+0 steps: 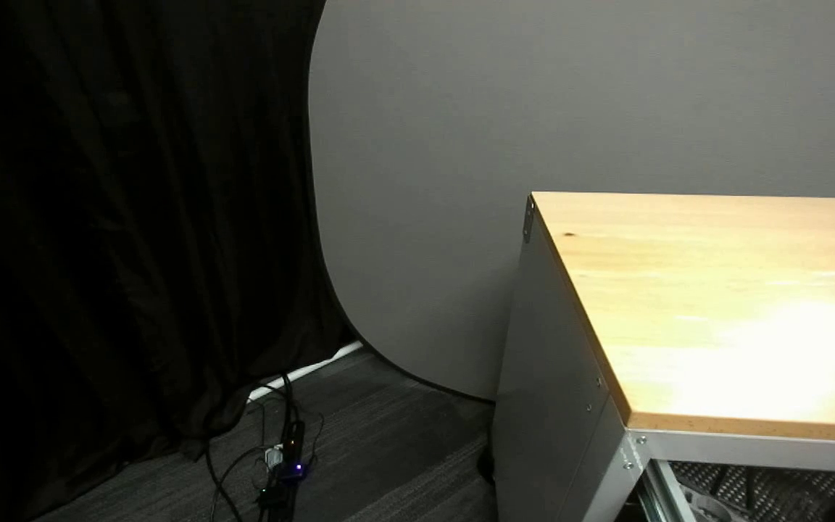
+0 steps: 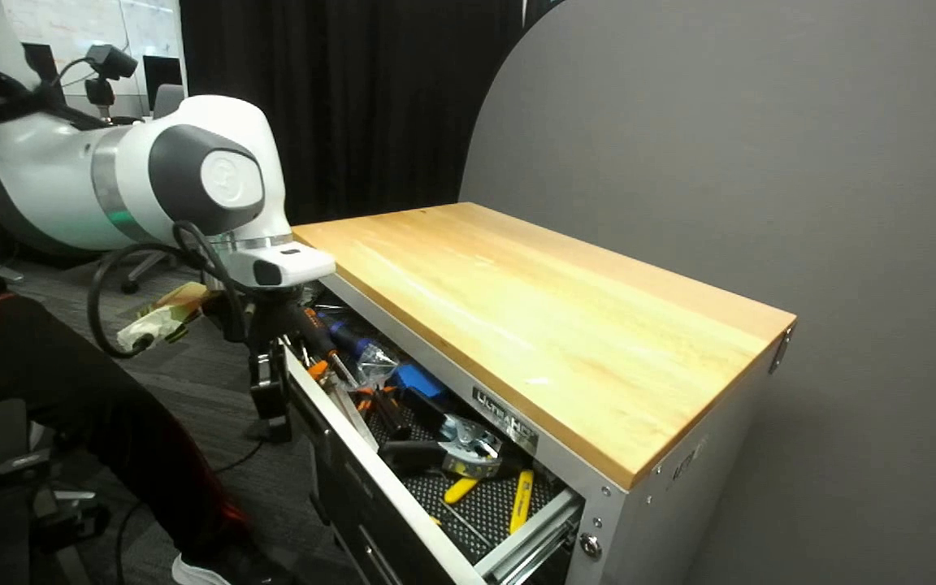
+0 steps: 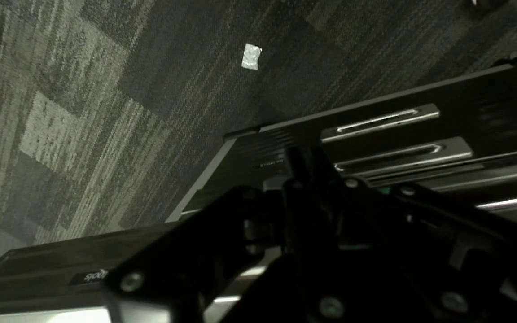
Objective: Put the screwdriver in the drawer and then close the drawer
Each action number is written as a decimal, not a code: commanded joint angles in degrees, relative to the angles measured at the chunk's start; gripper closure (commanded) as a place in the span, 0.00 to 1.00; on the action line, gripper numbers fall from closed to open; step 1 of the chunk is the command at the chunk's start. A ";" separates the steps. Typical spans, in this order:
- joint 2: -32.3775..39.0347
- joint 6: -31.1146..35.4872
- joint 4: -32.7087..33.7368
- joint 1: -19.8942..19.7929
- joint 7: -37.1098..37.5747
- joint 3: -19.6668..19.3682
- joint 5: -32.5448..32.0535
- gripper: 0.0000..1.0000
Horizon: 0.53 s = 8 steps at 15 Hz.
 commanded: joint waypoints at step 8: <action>7.64 5.49 11.87 5.32 20.17 -4.94 -19.20 0.90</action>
